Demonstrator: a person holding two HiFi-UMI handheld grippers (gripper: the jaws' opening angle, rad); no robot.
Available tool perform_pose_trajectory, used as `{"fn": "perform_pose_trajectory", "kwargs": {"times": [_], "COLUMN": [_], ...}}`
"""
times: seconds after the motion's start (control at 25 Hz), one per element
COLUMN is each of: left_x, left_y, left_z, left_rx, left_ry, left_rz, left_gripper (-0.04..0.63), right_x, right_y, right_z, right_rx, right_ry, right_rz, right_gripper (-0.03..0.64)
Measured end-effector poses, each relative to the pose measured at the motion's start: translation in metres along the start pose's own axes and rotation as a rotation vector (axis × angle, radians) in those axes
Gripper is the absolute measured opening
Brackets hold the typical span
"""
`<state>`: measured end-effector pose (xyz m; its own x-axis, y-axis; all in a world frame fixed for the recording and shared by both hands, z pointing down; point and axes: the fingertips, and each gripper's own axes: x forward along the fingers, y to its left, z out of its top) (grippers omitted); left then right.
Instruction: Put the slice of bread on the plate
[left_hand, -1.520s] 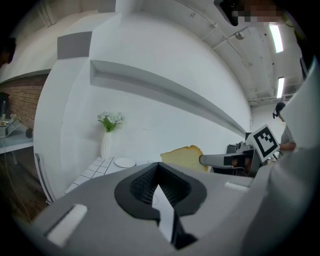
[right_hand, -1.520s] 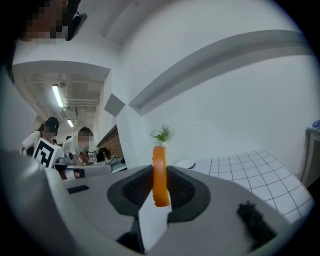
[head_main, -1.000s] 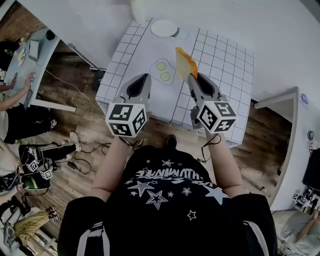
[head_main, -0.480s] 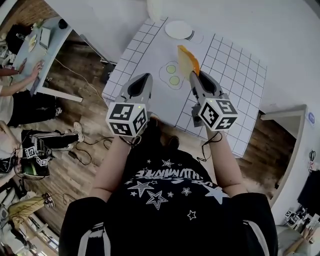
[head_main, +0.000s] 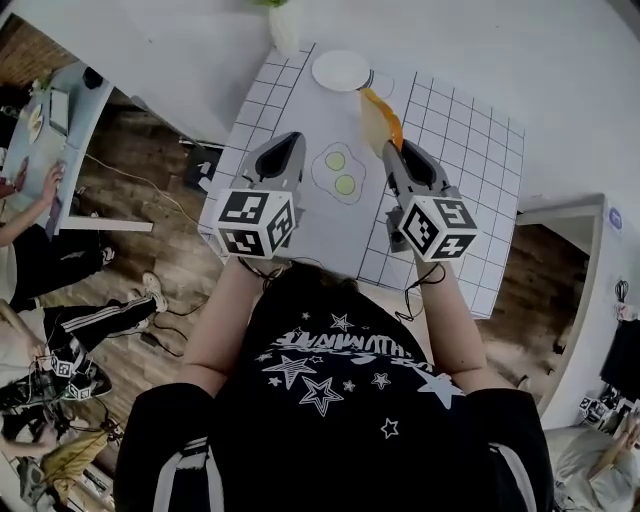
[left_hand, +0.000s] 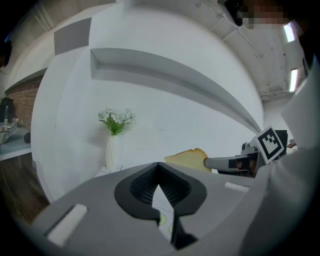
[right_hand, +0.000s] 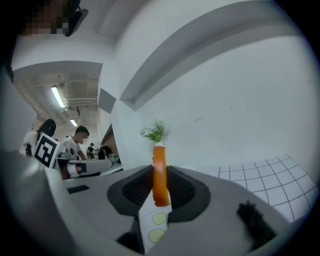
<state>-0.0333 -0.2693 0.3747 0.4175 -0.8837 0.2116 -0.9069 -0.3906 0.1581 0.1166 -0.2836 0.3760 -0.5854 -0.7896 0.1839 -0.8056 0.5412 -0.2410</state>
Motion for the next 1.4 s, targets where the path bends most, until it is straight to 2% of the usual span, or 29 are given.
{"fn": "perform_pose_trajectory", "kwargs": {"times": [0.4, 0.68, 0.92, 1.24, 1.4], "left_x": [0.058, 0.090, 0.108, 0.125, 0.129], "left_y": [0.071, 0.109, 0.128, 0.144, 0.152], "left_z": [0.031, 0.026, 0.013, 0.001, -0.004], "left_rx": [0.030, 0.001, -0.020, -0.040, -0.045], "left_ry": [-0.009, 0.031, 0.071, 0.095, 0.101], "left_rz": [-0.028, -0.049, -0.070, -0.075, -0.071], "left_gripper": [0.009, 0.009, 0.009, 0.009, 0.009], "right_x": [0.059, 0.116, 0.159, 0.214, 0.236], "right_y": [-0.030, -0.042, -0.058, -0.070, -0.075], "right_z": [0.012, 0.008, 0.006, -0.012, -0.025], "right_rx": [-0.012, -0.066, -0.215, -0.489, -0.722], "right_ry": [0.021, 0.072, 0.143, 0.244, 0.318], "right_rz": [-0.110, -0.155, -0.200, -0.224, -0.231], "right_gripper": [0.087, 0.087, 0.087, 0.087, 0.087]}}
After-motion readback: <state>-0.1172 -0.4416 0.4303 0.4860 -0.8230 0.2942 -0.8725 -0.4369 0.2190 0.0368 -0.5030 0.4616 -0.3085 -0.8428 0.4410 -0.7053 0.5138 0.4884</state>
